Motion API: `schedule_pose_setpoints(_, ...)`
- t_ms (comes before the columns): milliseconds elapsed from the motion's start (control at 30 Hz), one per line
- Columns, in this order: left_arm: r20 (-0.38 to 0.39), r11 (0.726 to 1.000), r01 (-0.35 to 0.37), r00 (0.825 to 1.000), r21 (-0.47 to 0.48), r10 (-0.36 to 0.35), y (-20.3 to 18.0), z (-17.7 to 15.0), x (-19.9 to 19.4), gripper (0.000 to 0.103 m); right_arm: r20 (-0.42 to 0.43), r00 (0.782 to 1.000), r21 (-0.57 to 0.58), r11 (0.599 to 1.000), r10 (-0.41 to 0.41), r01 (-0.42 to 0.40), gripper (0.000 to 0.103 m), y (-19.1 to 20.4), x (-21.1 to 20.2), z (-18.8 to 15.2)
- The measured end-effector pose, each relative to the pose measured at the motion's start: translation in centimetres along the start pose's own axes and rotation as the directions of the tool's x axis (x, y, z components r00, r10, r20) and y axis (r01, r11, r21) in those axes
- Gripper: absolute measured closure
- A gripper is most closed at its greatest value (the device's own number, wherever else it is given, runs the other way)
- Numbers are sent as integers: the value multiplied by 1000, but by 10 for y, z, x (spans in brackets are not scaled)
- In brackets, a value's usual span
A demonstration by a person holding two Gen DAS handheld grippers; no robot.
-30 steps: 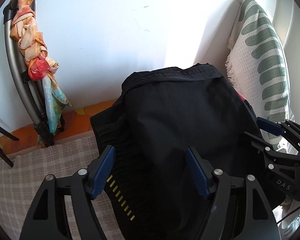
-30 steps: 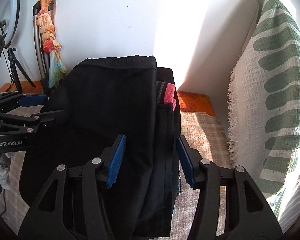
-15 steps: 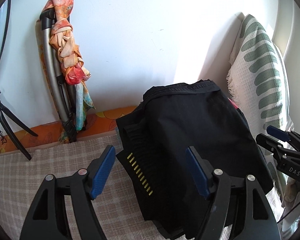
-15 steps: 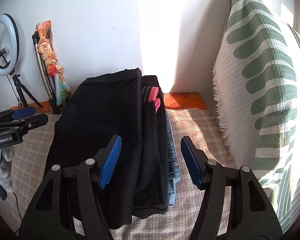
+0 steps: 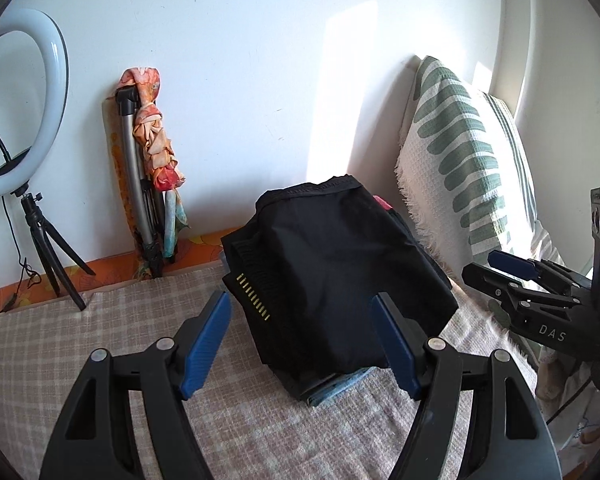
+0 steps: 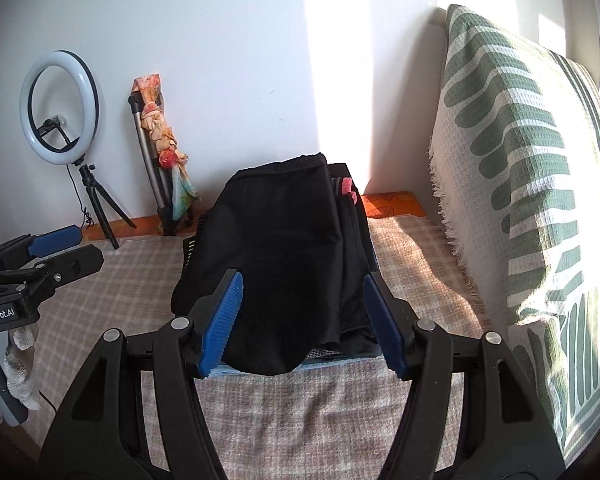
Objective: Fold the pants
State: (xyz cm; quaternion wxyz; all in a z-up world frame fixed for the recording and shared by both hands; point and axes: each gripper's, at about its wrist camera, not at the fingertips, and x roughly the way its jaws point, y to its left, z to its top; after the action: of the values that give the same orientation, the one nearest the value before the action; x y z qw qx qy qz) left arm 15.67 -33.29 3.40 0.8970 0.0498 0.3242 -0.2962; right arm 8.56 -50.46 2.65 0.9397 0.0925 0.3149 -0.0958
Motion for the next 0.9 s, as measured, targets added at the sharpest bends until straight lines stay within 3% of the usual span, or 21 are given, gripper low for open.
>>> schedule_pose_setpoints(167, 25, 1000, 21, 999, 5, -21, -8, -20, -33, 32, 30, 1000, 1, 1000, 1, -1, 22, 12, -28, -21)
schedule_pose_setpoints(233, 36, 1000, 27, 999, 5, -27, -10, -29, -44, 28, 43, 999, -2, 1000, -11, 11, 10, 17, -39, -30)
schedule_pose_setpoints(467, 42, 998, -20, 999, 51, 18, -17, -62, -72, 24, 62, 998, -18, 999, -26, 27, 2, 36, -65, -62)
schedule_pose_setpoints(900, 42, 999, -33, 999, 37, 31, -17, -109, -98, 24, 89, 995, 1, 999, -53, 53, 2, 61, -79, -106)
